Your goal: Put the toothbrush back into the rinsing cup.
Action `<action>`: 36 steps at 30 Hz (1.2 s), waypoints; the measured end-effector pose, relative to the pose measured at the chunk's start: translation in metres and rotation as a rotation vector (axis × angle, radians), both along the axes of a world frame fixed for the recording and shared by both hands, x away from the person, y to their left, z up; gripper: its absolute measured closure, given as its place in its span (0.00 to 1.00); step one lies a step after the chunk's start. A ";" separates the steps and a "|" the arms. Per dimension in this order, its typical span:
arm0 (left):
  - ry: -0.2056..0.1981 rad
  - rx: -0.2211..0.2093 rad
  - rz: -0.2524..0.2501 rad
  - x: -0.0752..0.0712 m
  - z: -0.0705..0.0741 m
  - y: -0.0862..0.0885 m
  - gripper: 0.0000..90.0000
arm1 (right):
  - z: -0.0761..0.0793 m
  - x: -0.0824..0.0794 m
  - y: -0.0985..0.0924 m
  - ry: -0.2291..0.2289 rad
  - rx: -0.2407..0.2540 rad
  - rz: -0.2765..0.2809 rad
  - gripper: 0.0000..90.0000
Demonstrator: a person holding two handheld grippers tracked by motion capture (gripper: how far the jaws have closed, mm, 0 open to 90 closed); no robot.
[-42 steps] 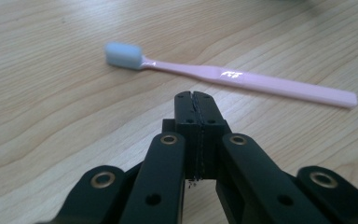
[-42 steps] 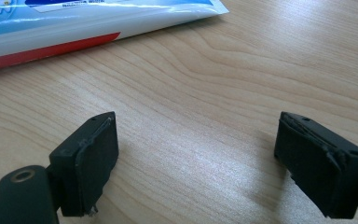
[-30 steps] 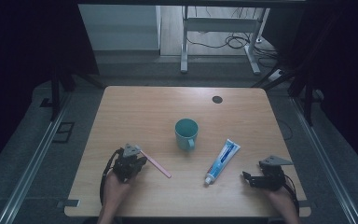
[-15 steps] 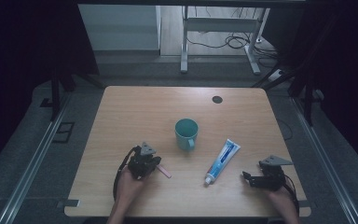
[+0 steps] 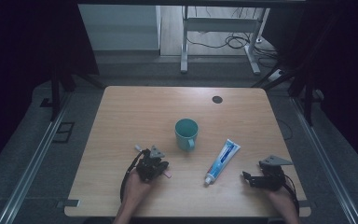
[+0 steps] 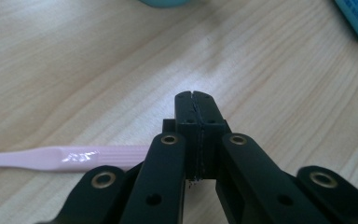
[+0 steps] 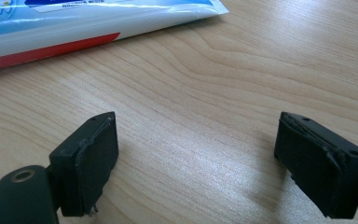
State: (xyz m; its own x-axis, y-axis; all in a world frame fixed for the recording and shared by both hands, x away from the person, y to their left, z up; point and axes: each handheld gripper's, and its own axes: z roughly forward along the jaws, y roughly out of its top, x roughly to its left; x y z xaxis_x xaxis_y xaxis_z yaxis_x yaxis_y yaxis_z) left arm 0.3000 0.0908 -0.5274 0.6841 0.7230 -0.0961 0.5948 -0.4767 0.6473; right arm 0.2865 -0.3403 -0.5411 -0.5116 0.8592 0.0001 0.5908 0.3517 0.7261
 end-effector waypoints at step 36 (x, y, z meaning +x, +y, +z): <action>0.005 0.059 0.090 -0.037 0.000 0.048 0.99 | 0.000 0.001 0.001 0.000 -0.001 -0.001 0.15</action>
State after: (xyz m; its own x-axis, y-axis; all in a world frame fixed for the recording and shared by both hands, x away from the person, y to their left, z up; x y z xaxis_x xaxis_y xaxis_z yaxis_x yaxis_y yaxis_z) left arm 0.2629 0.1385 -0.5276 0.6156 0.7861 -0.0549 0.6400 -0.4581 0.6168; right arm 0.2874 -0.3396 -0.5411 -0.5107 0.8597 -0.0011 0.5910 0.3520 0.7258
